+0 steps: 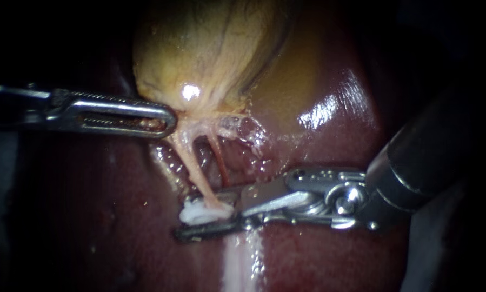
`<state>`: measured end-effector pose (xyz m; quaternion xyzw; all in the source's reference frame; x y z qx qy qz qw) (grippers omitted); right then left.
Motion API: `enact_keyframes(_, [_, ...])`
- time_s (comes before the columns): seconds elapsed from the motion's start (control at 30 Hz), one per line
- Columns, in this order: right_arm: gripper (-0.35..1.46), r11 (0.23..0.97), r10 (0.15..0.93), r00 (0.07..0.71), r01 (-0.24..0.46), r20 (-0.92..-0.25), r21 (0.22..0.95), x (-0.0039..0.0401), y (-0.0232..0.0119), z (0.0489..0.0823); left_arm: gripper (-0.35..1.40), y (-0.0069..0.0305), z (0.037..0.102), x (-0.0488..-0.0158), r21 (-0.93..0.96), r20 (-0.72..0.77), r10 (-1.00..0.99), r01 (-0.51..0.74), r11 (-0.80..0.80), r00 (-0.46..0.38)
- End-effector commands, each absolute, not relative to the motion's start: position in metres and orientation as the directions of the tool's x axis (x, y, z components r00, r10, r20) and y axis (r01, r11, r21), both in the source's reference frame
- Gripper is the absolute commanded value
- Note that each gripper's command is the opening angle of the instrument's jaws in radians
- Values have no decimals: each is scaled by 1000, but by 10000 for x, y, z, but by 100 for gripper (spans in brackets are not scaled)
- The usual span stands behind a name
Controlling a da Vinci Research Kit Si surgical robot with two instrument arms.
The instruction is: Going back second clip left tube
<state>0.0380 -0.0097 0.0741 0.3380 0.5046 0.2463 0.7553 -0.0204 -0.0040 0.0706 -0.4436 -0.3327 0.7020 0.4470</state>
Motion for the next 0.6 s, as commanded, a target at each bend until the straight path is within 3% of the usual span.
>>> enact_keyframes(0.03, [48, 660, 706, 368, -32, -605, 750, 379, -96, 742, -35, -40, 705, -204, -864, -325, 923, -332, -379, -207])
enact_keyframes(0.27, [49, 700, 667, 369, -12, -648, 714, 375, -93, 746, -35, -41, 705, -204, -864, -325, 923, -332, -379, -207])
enact_keyframes(0.6, [49, 703, 662, 370, -7, -652, 711, 367, -91, 745, -35, -41, 705, -204, -864, -326, 923, -332, -379, -207])
